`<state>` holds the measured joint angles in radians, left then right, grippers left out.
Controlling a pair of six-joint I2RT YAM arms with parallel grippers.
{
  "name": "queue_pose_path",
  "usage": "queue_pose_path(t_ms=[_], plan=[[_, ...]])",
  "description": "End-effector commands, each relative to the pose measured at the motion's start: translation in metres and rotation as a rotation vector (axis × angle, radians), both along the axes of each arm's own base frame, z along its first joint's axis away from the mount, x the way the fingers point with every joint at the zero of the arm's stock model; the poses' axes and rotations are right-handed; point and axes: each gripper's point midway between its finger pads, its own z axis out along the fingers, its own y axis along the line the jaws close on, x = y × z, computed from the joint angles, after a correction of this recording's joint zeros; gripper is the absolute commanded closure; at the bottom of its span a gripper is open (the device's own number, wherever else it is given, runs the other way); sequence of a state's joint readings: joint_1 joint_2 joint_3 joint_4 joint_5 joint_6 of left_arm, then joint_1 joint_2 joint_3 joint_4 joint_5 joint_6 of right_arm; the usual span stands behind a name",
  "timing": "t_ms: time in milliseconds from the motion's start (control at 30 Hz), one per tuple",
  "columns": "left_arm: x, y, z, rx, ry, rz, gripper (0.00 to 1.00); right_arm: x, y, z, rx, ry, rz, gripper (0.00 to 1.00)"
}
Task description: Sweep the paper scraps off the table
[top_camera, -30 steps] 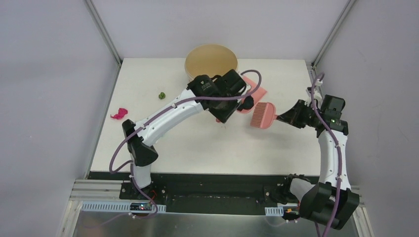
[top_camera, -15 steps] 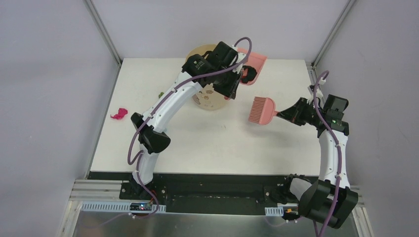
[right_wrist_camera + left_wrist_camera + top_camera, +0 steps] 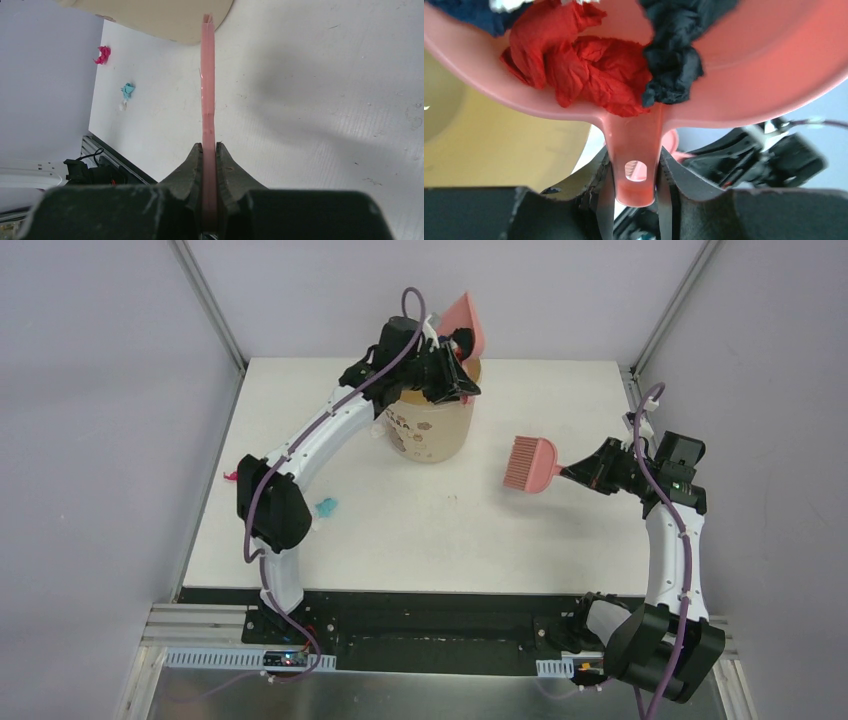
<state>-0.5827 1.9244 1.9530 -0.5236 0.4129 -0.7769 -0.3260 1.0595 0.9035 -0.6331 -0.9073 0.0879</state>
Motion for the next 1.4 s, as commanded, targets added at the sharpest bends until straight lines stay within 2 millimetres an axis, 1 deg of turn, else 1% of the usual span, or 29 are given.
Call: queue_pose_path(t_ms=[0,167,200,233,267,400,500,633,767,800,867,933,967,1033,1067,1133,1200,1300,1367], plan=[[-0.008,-0.008,0.116,-0.492,-0.069,0.014,1.00,0.002,0.002,0.013,-0.006,-0.070,0.040,1.00],[-0.011,-0.010,0.131,-0.704,-0.024,-0.010,1.00,0.002,0.002,0.013,-0.006,-0.068,0.044,1.00],[-0.010,-0.009,0.130,-0.751,-0.014,-0.010,1.00,0.002,0.003,0.013,-0.006,-0.069,0.046,1.00],[-0.011,-0.007,0.134,-0.804,-0.007,-0.012,1.00,0.001,0.003,0.013,-0.006,-0.070,0.046,1.00],[-0.013,-0.005,0.141,-0.864,-0.015,-0.020,1.00,0.001,0.003,0.013,-0.006,-0.069,0.048,1.00],[-0.011,0.001,0.139,-1.014,0.077,-0.009,1.00,0.001,0.003,0.012,-0.004,-0.064,0.051,1.00],[-0.011,0.003,0.139,-1.064,0.100,-0.015,1.00,0.001,0.004,0.012,-0.002,-0.066,0.056,1.00],[-0.016,0.002,0.143,-1.033,0.062,-0.032,1.00,0.001,0.005,0.012,-0.002,-0.064,0.060,1.00],[-0.020,0.000,0.136,-0.994,0.058,-0.045,1.00,0.001,0.005,0.011,-0.005,-0.062,0.060,1.00],[-0.022,0.000,0.138,-0.987,0.047,-0.058,1.00,0.001,0.005,0.011,-0.006,-0.063,0.063,1.00],[-0.034,-0.002,0.140,-0.927,0.027,-0.112,1.00,0.000,0.005,0.010,-0.007,-0.063,0.065,1.00],[-0.052,-0.002,0.142,-0.811,-0.011,-0.171,1.00,-0.001,0.006,0.010,-0.011,-0.065,0.072,1.00],[-0.060,-0.001,0.137,-0.725,-0.034,-0.181,1.00,-0.002,0.007,0.010,-0.012,-0.067,0.078,1.00],[-0.077,0.011,0.125,-0.526,-0.090,-0.174,1.00,-0.003,0.009,0.010,-0.011,-0.065,0.091,1.00],[-0.086,0.023,0.106,-0.391,-0.072,-0.147,1.00,-0.004,0.010,0.010,-0.009,-0.063,0.096,1.00],[-0.097,0.051,0.093,-0.203,-0.154,-0.088,1.00,-0.007,0.016,0.010,-0.010,-0.070,0.123,1.00],[-0.110,0.084,0.079,-0.036,-0.205,-0.027,1.00,-0.011,0.022,0.010,-0.025,-0.087,0.162,1.00],[-0.132,0.133,0.050,0.191,-0.202,0.044,1.00,-0.019,0.038,0.009,-0.046,-0.105,0.229,1.00],[-0.148,0.161,0.032,0.318,-0.191,0.064,1.00,-0.020,0.048,0.003,-0.126,-0.109,0.249,1.00]])
